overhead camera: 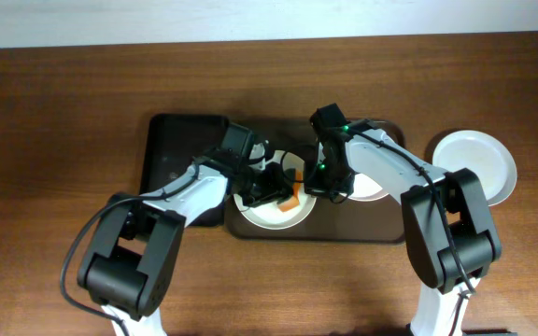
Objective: Clean dirty plates on tray and stack at the side
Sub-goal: 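Wipe the white plate with the sponge in the left gripper, then return the sponge to the small black tray with the left gripper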
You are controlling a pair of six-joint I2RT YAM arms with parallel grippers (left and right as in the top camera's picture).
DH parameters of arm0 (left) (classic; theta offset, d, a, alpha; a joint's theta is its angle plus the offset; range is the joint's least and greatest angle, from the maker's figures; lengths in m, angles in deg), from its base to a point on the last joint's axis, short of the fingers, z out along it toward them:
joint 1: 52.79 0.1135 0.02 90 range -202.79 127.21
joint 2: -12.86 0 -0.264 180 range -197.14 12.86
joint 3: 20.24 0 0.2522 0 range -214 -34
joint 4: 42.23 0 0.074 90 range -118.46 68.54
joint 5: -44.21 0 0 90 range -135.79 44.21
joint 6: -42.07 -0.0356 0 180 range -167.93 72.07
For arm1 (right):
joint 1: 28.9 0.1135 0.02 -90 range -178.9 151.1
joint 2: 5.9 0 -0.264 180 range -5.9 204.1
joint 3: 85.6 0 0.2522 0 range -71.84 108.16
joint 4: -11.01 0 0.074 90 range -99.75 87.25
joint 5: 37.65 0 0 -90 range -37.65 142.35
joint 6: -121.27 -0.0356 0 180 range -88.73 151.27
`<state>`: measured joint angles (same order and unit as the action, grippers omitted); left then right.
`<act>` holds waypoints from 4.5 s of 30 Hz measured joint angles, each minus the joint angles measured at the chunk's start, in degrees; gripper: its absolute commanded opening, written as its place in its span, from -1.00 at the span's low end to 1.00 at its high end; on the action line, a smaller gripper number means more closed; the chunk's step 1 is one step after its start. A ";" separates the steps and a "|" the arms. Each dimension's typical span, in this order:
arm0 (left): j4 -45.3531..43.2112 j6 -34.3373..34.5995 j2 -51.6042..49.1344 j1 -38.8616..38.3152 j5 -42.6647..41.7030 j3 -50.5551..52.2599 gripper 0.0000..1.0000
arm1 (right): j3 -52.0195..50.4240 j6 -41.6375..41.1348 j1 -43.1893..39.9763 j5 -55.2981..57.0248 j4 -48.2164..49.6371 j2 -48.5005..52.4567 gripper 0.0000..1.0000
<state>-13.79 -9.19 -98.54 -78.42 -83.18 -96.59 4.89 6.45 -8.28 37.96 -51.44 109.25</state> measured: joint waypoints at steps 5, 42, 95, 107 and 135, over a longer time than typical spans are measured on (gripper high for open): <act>-1.09 1.55 -1.14 -0.46 -0.37 0.00 -1.00 | 0.00 0.00 0.00 0.00 0.00 0.00 -0.89; 1.51 -5.18 -1.22 8.90 3.85 -0.55 -1.00 | 0.00 0.00 0.00 0.02 -0.37 0.00 -0.88; 13.00 -1.16 0.28 -5.11 18.03 -3.76 -1.00 | 0.00 -0.02 0.00 0.04 -0.90 0.00 -0.88; 12.87 -1.16 0.28 -4.50 21.84 -4.42 -1.00 | 0.00 -0.02 0.00 0.00 -0.81 0.00 -0.87; 25.18 -10.38 18.95 10.38 43.01 -3.23 -1.00 | 0.00 1.05 -0.02 0.20 -0.28 0.00 -0.92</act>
<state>11.39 -19.57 -79.59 -68.04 -40.16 -99.82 4.89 7.50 -8.30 38.15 -51.72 109.25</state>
